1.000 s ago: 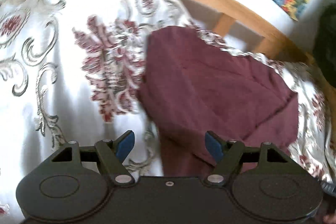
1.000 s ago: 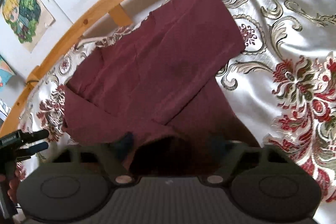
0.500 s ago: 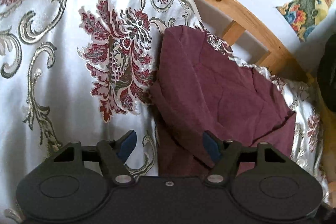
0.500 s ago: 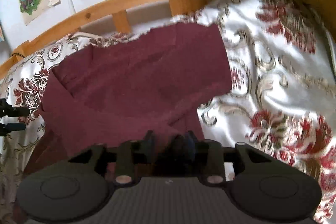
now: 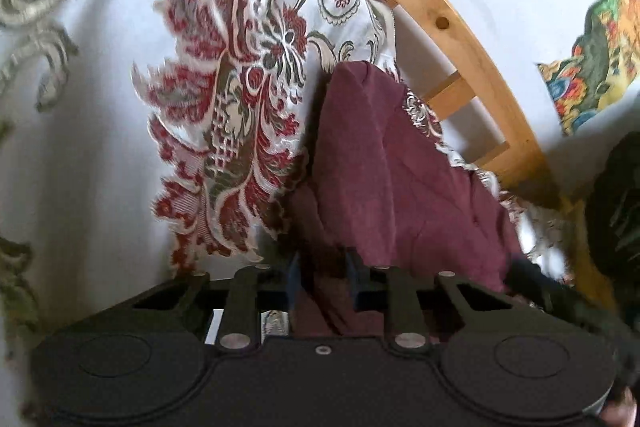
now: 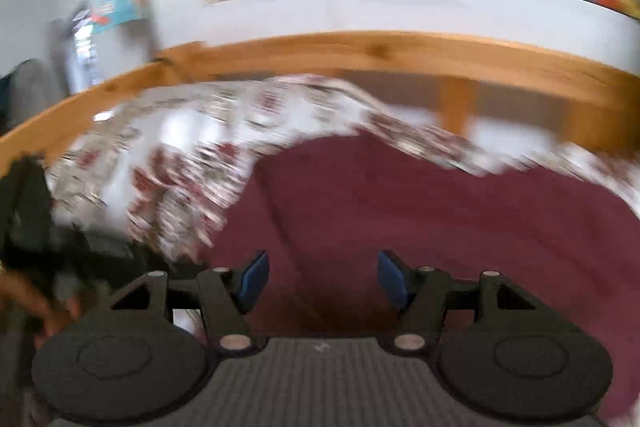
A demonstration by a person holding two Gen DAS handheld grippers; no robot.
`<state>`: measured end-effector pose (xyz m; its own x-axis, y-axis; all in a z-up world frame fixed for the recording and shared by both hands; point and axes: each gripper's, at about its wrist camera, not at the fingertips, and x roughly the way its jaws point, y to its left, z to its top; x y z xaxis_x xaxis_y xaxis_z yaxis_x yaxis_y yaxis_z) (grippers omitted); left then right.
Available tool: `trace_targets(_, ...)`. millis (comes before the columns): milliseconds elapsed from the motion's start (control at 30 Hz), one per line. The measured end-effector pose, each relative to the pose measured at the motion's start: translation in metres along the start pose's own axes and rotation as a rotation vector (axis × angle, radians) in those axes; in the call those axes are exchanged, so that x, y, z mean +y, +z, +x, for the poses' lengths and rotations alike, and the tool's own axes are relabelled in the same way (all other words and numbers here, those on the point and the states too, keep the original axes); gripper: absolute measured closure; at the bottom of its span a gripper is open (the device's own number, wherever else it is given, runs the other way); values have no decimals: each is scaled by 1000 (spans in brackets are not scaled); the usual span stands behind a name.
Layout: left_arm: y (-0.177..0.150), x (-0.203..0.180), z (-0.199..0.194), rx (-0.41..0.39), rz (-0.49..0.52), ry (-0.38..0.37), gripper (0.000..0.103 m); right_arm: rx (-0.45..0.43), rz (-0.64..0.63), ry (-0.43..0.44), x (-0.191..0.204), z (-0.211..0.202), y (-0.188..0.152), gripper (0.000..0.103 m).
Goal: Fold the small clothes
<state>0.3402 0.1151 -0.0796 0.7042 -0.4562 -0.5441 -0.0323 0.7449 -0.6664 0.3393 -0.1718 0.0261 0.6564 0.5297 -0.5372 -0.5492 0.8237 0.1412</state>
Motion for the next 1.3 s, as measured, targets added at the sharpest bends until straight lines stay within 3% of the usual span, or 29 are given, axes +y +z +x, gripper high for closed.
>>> trace_targets(133, 2, 11, 4, -5, -66, -34, 97, 25, -69, 91, 25, 56, 45, 38)
trace_targets(300, -3, 15, 6, -28, -106, -29, 100, 95, -35, 85, 39, 118, 70, 38)
trace_targets(367, -5, 15, 4, -46, -114, -21, 101, 140, -19, 71, 38, 139, 71, 62)
trace_targets(400, -7, 15, 2, -64, -119, -16, 101, 158, -6, 85, 36, 143, 69, 96)
trace_targets(500, -10, 11, -10, -141, -132, 3, 101, 136, 14, 116, 33, 147, 70, 100)
trace_targets(633, -11, 11, -28, -281, -173, 49, 101, 25, 20, 127, 34, 139, 87, 100)
trace_targets(767, -12, 24, -35, -327, -260, 79, 101, -12, 9, 124, 41, 147, 101, 100)
trace_targets(1000, -9, 25, -30, -277, -265, 115, 96, 54, -66, 89, 60, 160, 98, 97)
trace_targets(1067, -6, 24, -29, -260, -283, 127, 86, 49, -72, 79, 55, 150, 97, 82)
trace_targets(1100, -7, 24, -29, -255, -284, 125, 84, 44, -76, 67, 52, 144, 96, 66)
trace_targets(1133, -6, 22, -30, -255, -281, 126, 78, 37, -76, 58, 49, 137, 96, 57)
trace_targets(1200, -6, 15, -32, -269, -247, 138, 69, 32, -71, 47, 39, 119, 93, 53)
trace_targets(1300, -5, -1, -33, -296, -130, 177, 58, 39, -83, 26, 28, 89, 79, 38)
